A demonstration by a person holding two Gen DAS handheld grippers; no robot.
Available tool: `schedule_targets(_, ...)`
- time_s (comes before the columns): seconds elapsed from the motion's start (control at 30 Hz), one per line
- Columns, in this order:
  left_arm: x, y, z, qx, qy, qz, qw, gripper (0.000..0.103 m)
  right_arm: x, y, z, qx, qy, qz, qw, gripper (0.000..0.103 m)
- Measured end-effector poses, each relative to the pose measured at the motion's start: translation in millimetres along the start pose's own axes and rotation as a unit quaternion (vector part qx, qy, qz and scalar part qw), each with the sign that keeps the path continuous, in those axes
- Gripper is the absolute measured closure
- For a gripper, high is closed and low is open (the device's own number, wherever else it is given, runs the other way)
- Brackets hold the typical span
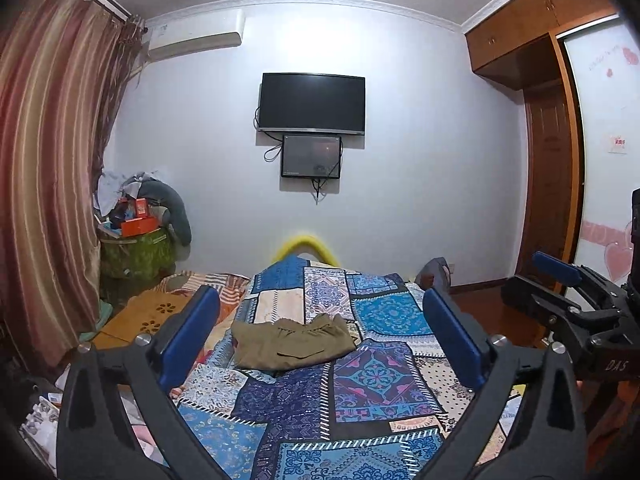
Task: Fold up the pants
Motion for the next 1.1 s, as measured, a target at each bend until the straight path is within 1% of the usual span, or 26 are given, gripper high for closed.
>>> schedule_targets(0.27, -5.2, -2.4, 3.0, 0.007, -0.002, 0.0, 1.0, 0.0, -0.9, -2.6, -1.6, 0.004, -0.004, -0.003, 1.0, 0.0)
schedule_targets(0.63, -10.9, 1.8, 4.9, 0.006, -0.008, 0.006, 0.9999, 0.0, -6.0, 1.5, 2.3, 0.0, -0.019, 0.003, 1.0, 0.0)
schedule_targets(1.1, -12.4, 2.4, 10.1, 0.004, -0.012, 0.006, 0.9999, 0.0, -5.5, 3.2, 2.0, 0.002, -0.021, 0.006, 1.0, 0.0)
Point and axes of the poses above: each gripper's, at about its wrist camera, not at the fingertips, and z roughly the way its jaws point, y to its right, x to its top, the point moved 8 cm from there along z, roughly the way its jaws point, and after that the axes turned 2 degrees about -z, right-handed, at the moved point
